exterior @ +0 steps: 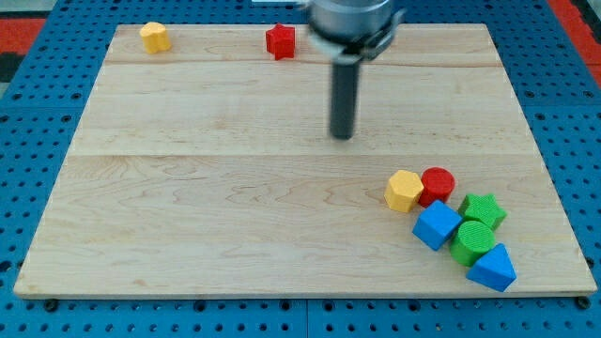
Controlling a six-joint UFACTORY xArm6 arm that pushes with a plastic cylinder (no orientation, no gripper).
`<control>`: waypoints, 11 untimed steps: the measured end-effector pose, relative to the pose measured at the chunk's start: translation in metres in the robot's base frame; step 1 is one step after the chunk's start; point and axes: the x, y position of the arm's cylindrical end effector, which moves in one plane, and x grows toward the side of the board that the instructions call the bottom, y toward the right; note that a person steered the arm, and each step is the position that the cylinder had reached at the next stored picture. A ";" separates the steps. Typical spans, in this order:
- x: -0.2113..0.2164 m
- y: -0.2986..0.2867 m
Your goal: Slightly move red star towards right side
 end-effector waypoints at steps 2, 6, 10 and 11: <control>-0.169 0.047; -0.170 -0.171; -0.139 -0.062; -0.159 -0.058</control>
